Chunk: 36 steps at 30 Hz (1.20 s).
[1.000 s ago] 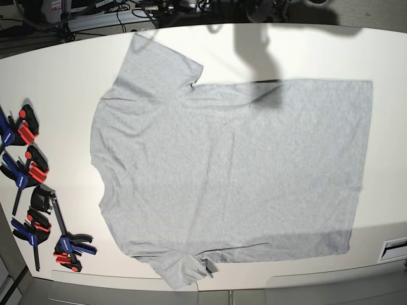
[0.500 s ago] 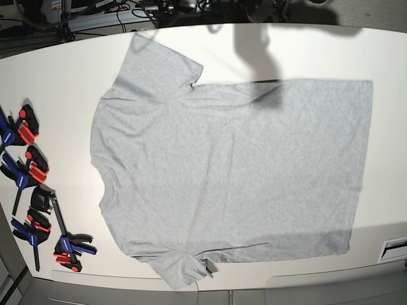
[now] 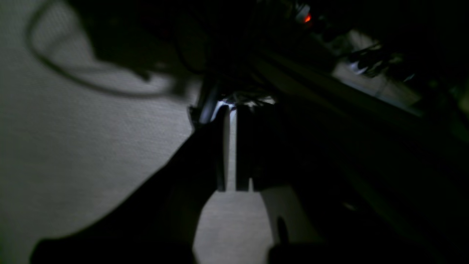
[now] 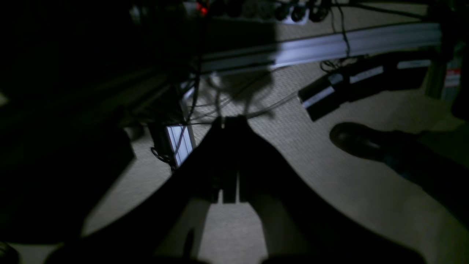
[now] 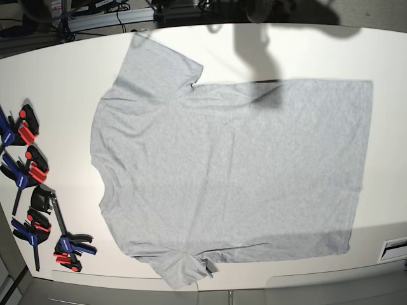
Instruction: Fold the T-shirt properly
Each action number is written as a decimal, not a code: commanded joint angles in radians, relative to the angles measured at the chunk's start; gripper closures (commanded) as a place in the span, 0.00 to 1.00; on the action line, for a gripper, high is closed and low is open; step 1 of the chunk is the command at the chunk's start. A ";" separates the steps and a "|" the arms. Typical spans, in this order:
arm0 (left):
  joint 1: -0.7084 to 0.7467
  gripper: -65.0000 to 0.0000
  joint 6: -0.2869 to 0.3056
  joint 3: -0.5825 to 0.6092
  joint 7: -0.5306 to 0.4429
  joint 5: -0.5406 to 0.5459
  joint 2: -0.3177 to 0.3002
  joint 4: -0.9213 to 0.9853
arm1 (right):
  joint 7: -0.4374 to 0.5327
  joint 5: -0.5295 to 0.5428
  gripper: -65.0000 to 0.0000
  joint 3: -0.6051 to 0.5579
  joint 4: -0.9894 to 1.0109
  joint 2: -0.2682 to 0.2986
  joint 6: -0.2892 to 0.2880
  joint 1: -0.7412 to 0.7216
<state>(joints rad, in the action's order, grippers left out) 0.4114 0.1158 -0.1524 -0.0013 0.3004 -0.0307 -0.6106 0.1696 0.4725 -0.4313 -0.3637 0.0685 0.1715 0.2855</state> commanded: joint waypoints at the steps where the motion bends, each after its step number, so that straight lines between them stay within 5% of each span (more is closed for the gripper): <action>1: 0.040 0.96 0.004 -0.001 -0.012 0.013 -0.009 -0.037 | 0.029 0.002 1.00 -0.001 -0.034 0.011 0.024 0.029; 6: 0.209 0.96 0.035 -0.001 0.024 0.040 -0.048 -0.264 | 0.051 0.002 1.00 -0.001 -0.266 0.055 0.122 0.187; 13: 0.496 0.96 0.155 -0.056 0.144 0.148 -0.118 -0.719 | 0.052 -0.002 1.00 0.000 -0.728 0.137 0.337 0.480; 18: 0.672 0.96 0.244 -0.144 0.192 0.234 -0.159 -1.033 | 0.052 -0.007 1.00 0.000 -1.074 0.204 0.430 0.694; 23: 0.748 0.96 0.327 -0.239 0.285 0.259 -0.175 -1.262 | 0.055 -0.166 1.00 0.005 -1.355 0.265 0.527 0.841; 32: 0.760 0.96 0.350 -0.314 0.320 0.259 -0.178 -1.384 | 0.051 -0.170 1.00 0.288 -1.627 0.319 0.527 0.911; 36: 0.753 0.96 0.349 -0.314 0.319 0.259 -0.187 -1.384 | 0.051 -0.065 1.00 0.498 -1.682 0.319 0.436 0.881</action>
<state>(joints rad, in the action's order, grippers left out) 1.1515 0.4576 -0.4599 0.3382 0.5495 -0.2119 -1.9804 0.1928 0.4286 0.0685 -2.0281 0.3820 0.6075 1.1568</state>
